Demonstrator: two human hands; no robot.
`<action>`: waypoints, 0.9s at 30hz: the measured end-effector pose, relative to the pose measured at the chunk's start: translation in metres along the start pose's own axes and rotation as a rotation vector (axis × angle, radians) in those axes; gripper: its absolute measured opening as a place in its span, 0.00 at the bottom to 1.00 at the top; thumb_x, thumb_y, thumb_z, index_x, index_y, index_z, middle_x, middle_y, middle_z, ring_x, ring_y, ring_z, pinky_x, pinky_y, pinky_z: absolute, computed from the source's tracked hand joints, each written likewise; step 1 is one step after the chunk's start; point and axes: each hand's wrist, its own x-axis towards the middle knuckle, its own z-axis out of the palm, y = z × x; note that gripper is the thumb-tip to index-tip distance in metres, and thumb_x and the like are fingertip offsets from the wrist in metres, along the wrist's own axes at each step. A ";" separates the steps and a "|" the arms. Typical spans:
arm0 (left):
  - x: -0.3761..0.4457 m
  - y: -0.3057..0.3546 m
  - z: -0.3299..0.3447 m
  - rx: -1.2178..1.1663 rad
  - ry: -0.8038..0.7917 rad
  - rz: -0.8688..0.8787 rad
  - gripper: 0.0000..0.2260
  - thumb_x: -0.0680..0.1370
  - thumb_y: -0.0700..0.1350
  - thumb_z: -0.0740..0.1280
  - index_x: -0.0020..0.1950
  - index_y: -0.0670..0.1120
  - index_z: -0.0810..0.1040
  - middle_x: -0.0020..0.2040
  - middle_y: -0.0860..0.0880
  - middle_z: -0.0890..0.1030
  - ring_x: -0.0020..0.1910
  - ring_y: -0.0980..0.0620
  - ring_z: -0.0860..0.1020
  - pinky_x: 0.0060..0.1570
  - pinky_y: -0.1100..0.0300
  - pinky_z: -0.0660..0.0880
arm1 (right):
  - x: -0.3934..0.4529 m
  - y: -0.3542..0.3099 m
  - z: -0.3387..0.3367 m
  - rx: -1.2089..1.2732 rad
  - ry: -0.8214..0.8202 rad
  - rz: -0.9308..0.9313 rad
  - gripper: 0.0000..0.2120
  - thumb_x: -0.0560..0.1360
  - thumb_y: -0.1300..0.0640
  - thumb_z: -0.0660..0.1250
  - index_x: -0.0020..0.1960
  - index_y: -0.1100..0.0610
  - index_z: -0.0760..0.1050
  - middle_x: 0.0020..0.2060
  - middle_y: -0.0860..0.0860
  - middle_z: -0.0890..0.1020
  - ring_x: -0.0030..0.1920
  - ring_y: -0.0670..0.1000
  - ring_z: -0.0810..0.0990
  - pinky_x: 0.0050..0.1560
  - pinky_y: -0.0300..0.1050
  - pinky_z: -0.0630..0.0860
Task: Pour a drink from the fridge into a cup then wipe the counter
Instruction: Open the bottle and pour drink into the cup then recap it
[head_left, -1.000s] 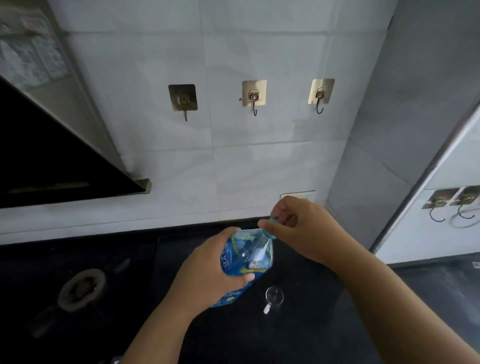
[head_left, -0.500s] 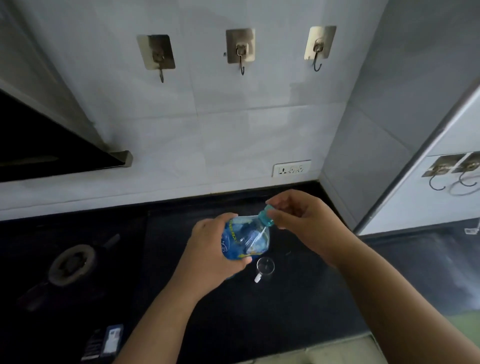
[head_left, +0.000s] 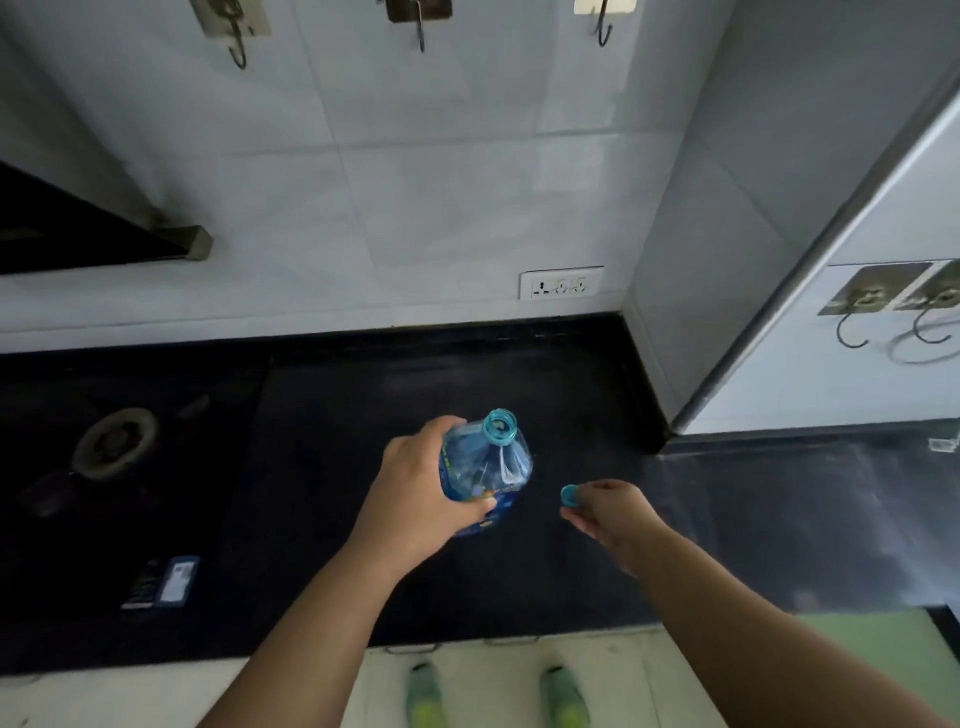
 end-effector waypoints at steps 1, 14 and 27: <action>-0.001 0.002 0.006 -0.003 -0.006 -0.025 0.39 0.67 0.51 0.84 0.73 0.61 0.69 0.59 0.59 0.69 0.67 0.56 0.70 0.65 0.59 0.71 | 0.008 0.001 0.000 -0.028 -0.011 0.018 0.04 0.79 0.70 0.70 0.52 0.66 0.76 0.57 0.67 0.82 0.45 0.59 0.86 0.29 0.40 0.82; -0.004 0.006 0.063 -0.111 -0.004 -0.156 0.32 0.67 0.43 0.83 0.66 0.59 0.75 0.58 0.59 0.81 0.55 0.65 0.80 0.54 0.65 0.79 | 0.038 -0.029 0.001 -0.531 -0.334 -0.238 0.31 0.74 0.73 0.70 0.71 0.49 0.75 0.66 0.50 0.79 0.58 0.52 0.82 0.52 0.47 0.81; 0.040 0.004 0.099 -0.230 -0.222 -0.266 0.42 0.75 0.36 0.75 0.80 0.65 0.62 0.79 0.53 0.67 0.76 0.53 0.70 0.74 0.49 0.73 | 0.009 -0.028 -0.019 -0.819 -0.272 -0.620 0.43 0.63 0.59 0.86 0.70 0.46 0.66 0.58 0.41 0.77 0.59 0.45 0.79 0.55 0.40 0.77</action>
